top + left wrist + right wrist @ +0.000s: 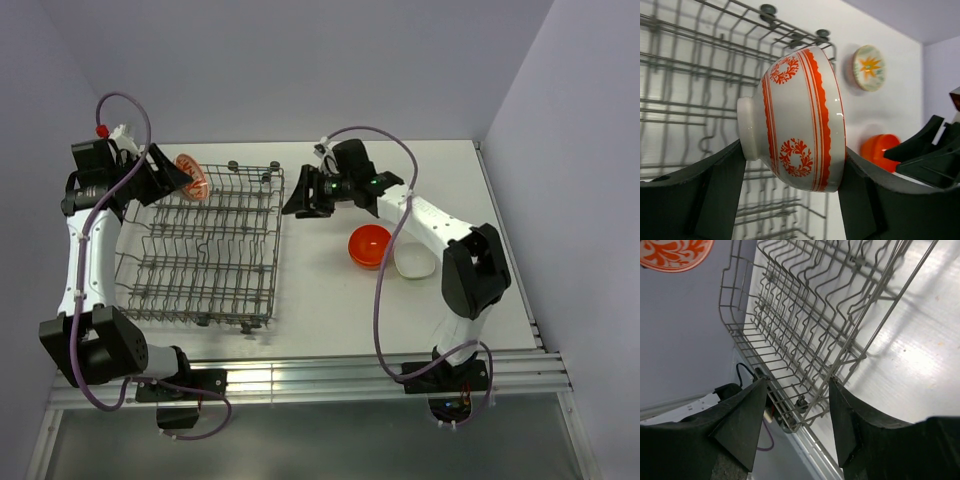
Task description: Load the bowls into the dish rack
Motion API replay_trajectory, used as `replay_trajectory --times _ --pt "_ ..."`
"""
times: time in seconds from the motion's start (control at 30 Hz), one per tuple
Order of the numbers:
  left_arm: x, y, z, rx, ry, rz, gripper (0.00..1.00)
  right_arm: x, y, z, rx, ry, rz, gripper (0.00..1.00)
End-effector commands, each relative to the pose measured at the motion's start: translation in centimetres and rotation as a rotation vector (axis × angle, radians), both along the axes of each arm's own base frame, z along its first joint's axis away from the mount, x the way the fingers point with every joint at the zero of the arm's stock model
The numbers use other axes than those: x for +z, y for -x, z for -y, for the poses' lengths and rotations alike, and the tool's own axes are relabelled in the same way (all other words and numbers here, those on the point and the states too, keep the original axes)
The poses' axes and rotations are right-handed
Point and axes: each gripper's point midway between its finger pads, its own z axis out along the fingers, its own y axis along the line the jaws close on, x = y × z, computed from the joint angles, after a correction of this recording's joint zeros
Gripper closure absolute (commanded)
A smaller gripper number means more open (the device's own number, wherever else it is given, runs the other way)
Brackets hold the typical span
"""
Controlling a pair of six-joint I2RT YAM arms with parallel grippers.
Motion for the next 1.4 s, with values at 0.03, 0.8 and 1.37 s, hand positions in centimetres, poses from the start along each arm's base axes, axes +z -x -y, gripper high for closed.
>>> replay_trajectory --times 0.03,0.8,1.37 --pt "2.1 0.1 -2.7 0.002 -0.255 0.082 1.00 -2.5 -0.2 -2.2 -0.035 -0.008 -0.087 0.42" --pt "1.4 -0.2 -6.6 0.023 -0.548 0.076 1.00 -9.5 0.7 -6.5 0.025 -0.009 -0.290 0.53" --pt "-3.2 -1.7 -8.1 -0.094 -0.648 -0.058 1.00 -10.5 0.4 -7.1 0.042 -0.013 -0.316 1.00"
